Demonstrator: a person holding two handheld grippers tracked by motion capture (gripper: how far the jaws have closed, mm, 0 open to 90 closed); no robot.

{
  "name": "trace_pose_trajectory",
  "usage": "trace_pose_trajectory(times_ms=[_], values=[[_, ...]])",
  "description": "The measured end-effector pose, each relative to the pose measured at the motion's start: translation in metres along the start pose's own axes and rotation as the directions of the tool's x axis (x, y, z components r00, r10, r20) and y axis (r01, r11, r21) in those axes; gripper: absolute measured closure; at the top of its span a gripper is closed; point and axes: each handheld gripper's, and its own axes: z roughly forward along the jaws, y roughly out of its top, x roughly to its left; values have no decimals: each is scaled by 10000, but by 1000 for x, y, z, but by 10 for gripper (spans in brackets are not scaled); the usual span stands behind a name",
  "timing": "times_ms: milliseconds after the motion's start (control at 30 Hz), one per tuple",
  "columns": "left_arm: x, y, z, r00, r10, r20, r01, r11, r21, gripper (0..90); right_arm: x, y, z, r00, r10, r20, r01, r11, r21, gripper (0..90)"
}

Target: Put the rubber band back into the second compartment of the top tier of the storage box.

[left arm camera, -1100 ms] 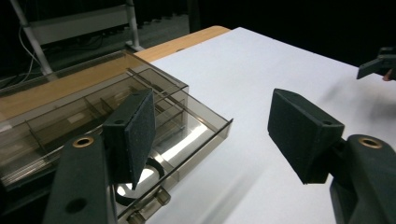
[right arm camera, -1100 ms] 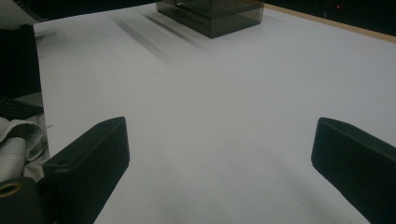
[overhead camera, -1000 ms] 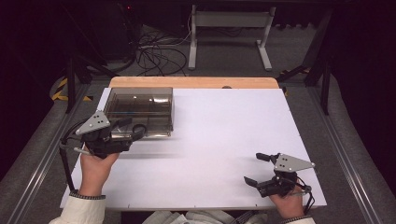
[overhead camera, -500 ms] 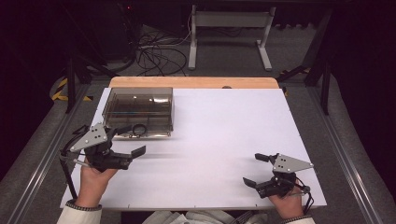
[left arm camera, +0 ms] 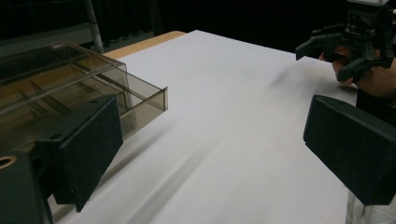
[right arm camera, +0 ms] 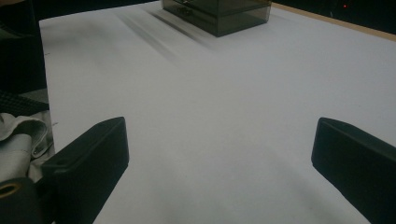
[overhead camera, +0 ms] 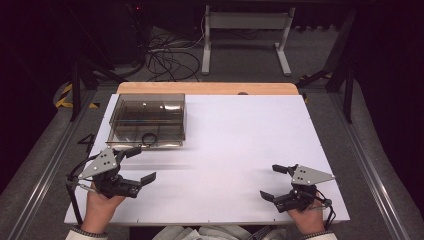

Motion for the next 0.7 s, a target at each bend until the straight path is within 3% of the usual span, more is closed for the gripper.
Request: trace_pose_trajectory(times_ms=[267, 700], values=[[-1, -18, 2, 9996, -283, -43, 283, 9995, 151, 48, 1, 0, 2, 10000, 4, -25, -4, 10000, 43, 46], [-5, -36, 9, 9992, -117, -375, 139, 9982, 587, 34, 1, 0, 1, 10000, -23, -47, 23, 10000, 59, 46]])
